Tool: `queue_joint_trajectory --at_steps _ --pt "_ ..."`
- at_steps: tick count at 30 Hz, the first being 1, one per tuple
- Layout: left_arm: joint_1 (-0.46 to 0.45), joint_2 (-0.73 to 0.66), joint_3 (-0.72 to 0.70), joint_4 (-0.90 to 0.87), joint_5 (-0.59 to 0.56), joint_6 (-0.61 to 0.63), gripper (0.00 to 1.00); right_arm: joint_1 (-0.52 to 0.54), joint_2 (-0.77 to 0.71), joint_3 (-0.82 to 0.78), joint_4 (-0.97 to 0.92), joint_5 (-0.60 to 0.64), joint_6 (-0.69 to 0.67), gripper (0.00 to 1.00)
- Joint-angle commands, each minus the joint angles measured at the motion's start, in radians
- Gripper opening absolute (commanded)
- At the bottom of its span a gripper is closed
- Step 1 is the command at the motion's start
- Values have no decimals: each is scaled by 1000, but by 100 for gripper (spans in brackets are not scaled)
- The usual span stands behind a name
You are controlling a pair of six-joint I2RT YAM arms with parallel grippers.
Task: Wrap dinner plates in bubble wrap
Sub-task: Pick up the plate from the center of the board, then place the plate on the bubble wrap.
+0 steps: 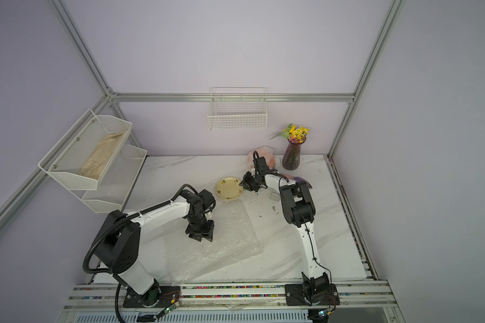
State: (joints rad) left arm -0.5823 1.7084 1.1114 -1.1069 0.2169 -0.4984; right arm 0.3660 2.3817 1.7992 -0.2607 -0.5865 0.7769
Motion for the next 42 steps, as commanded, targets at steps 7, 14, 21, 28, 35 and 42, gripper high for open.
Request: queue_joint_trajectory --at_steps 7,14,21,28,35,42 --pt "13 153 80 57 -210 89 48 -4 -76 -15 -64 84 -25 0" --pt "13 280 302 52 -138 201 48 -49 -315 -133 -116 90 -54 0" --pt "15 263 423 47 -86 228 50 -64 -493 -268 -166 99 -77 0" --pt "108 78 278 -22 -187 135 52 7 -566 -430 -138 4 -77 0" --pt "199 -27 102 17 -61 100 49 103 -609 -600 -100 7 -96 0" --pt "199 -24 45 95 107 64 46 150 -550 -640 -58 70 -136 0"
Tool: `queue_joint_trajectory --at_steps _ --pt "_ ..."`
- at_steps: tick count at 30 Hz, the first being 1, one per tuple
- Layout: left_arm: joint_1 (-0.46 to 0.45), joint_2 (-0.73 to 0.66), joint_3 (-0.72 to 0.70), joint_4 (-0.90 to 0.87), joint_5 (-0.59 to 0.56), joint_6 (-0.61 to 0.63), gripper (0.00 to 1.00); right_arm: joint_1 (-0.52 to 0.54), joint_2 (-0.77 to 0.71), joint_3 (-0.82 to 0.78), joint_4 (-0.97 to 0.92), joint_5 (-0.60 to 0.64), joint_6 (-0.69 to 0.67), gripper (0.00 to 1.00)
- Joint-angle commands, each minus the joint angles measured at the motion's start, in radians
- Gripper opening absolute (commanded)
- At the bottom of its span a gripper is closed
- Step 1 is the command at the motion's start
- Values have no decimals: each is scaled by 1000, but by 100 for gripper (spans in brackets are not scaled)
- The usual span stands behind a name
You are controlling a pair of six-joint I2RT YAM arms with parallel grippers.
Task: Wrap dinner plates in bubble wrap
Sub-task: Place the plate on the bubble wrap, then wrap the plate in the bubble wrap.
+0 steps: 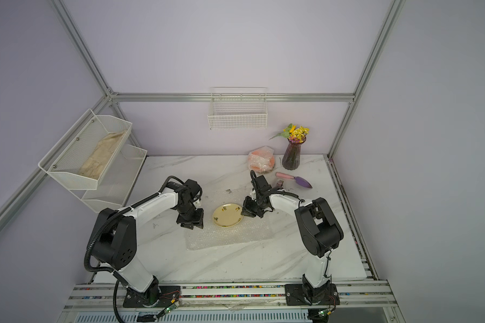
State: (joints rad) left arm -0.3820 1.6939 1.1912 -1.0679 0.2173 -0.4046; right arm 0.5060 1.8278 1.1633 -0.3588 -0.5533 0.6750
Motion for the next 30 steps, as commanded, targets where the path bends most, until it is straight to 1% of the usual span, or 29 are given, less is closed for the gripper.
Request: queue_joint_trajectory --at_steps 1,2,4,5,6,8,11,13,14,15,17,20,23,26,27,28,30 --pt "-1 -5 -38 58 114 -33 45 14 6 -2 27 56 -51 0" --pt "-1 -1 -44 62 118 -40 45 17 7 4 4 66 -73 3" --pt "0 5 -62 65 108 -49 45 17 -2 10 -65 71 -116 21" --pt "0 9 -71 65 95 -51 45 18 -18 8 -91 98 -134 31" --pt "0 16 -80 65 84 -53 45 17 -38 -1 -95 123 -151 36" --pt "0 33 -95 70 82 -51 45 17 -61 -8 -108 121 -178 41" --pt "3 60 -112 80 65 -41 44 14 -92 -2 -146 151 -213 42" --pt "13 78 -121 80 39 -34 44 14 -93 6 -179 127 -248 41" --pt "22 87 -123 80 32 -26 44 14 -93 14 -214 122 -297 42" --pt "29 94 -124 80 22 -18 44 14 -98 18 -240 124 -318 41" --pt "47 109 -115 72 -26 -2 43 21 -117 1 -239 84 -336 40" --pt "73 130 -82 51 -41 25 43 47 -137 -38 -204 76 -387 40" --pt "81 118 -46 42 -8 41 44 49 -91 -35 -197 74 -369 40" --pt "81 75 -20 28 53 43 47 66 -95 -48 -104 6 -283 38" --pt "80 58 -19 25 70 43 47 90 -113 -51 -85 7 -305 38" --pt "81 39 -18 19 79 38 48 122 -137 -51 -91 36 -370 38" --pt "81 16 -15 5 97 33 48 177 -172 -60 -113 62 -582 37"
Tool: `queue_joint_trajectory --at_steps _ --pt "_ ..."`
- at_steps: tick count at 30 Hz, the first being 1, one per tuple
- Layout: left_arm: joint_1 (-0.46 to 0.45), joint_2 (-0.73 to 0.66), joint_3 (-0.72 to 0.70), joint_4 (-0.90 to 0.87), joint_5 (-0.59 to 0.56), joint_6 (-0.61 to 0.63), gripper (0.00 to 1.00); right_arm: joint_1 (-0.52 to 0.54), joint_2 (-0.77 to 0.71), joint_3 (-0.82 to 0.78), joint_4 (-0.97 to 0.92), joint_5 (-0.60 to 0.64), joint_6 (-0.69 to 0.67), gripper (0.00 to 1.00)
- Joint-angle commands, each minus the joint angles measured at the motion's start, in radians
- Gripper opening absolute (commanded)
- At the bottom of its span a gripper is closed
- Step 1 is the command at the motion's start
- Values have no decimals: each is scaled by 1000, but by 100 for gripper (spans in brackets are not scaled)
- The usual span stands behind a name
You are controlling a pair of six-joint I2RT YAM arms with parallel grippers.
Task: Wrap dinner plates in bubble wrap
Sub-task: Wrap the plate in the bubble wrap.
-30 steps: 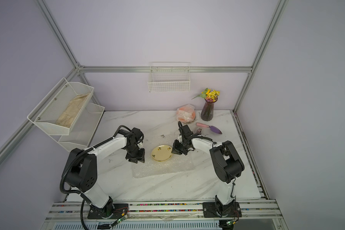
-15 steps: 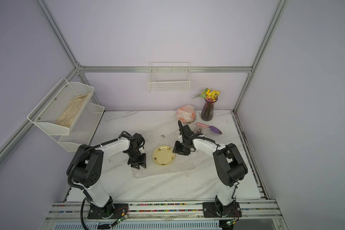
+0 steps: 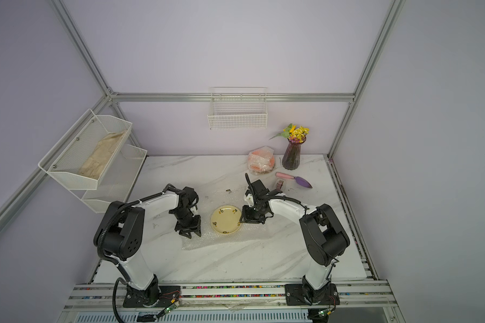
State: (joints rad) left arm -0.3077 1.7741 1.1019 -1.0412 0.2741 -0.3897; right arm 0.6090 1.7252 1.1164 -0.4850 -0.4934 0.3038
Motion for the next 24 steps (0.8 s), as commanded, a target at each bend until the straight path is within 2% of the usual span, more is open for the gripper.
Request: queue_joint_trajectory --at_steps 1,5,9,12,17,20,22,24 --pt "7 -72 74 -25 51 15 48 97 -86 -25 13 21 -304 37" --pt "6 -80 82 -35 85 3 48 182 -95 -41 -93 76 -771 38" --pt "7 -82 88 -47 74 -13 48 275 -97 -87 -131 234 -1019 41" --pt "7 -73 92 -44 91 -35 48 316 -98 -141 -104 319 -1089 43" --pt "6 -79 57 -42 84 -56 49 342 -84 -188 -26 458 -1111 45" --pt "7 -81 3 -32 51 -78 49 356 -84 -201 25 508 -1109 38" --pt "7 -75 -31 -32 -11 -94 49 364 -90 -213 63 544 -1098 33" --pt "10 -63 -62 -31 -45 -105 49 365 -99 -220 73 554 -1099 25"
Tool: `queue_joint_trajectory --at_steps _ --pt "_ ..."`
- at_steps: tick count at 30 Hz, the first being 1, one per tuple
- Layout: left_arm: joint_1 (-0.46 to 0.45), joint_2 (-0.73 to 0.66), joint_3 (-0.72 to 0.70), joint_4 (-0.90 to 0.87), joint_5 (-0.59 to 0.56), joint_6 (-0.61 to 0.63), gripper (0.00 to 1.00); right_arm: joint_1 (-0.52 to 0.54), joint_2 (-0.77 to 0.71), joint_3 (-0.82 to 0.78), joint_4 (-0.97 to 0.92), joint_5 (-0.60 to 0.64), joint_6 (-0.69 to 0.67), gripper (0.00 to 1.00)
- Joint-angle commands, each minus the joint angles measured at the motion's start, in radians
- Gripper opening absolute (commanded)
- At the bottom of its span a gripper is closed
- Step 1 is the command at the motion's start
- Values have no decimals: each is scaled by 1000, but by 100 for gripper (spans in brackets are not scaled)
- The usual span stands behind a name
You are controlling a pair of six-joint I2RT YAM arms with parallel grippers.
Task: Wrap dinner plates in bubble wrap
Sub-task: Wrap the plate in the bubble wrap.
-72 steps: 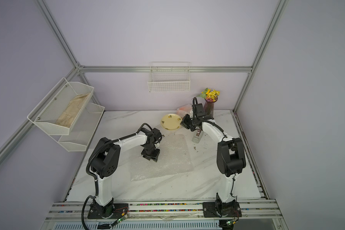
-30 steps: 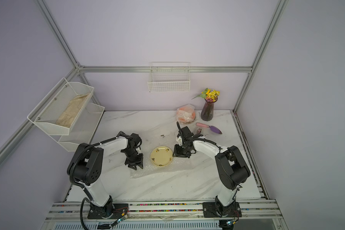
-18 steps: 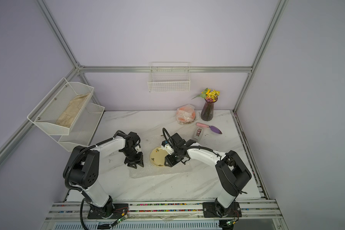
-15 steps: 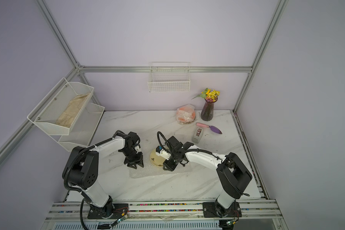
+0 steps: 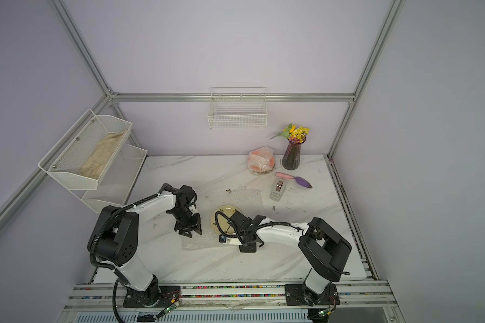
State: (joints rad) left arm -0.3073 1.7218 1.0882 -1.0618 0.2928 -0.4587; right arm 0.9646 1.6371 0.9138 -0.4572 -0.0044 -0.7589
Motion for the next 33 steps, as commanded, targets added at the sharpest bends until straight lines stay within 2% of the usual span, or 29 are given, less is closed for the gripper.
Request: queue_joint_trajectory --at_steps 1,5,11,14,16,21,25,30,33 --pt "11 -4 -60 -5 -79 -41 49 12 -16 -18 49 68 -35 21" --pt "24 28 -65 -14 -169 -33 49 20 -46 -9 17 51 -37 0" --pt "45 34 44 -71 -299 8 48 30 -99 64 -84 -60 22 0" --pt "45 9 126 -89 -280 36 47 30 -97 109 -83 -121 92 0" --pt "44 -11 173 -96 -230 60 47 22 -65 146 -71 -108 149 0" --pt "9 -46 250 -103 -56 90 45 -47 91 273 -72 -135 381 0" --pt "-62 -44 291 -115 -40 73 43 -133 146 303 -25 -196 601 0" --pt "-173 -31 330 -113 -33 30 42 -234 121 229 112 -258 872 0" --pt "-232 -14 349 -97 -22 4 41 -267 125 208 140 -282 985 0"
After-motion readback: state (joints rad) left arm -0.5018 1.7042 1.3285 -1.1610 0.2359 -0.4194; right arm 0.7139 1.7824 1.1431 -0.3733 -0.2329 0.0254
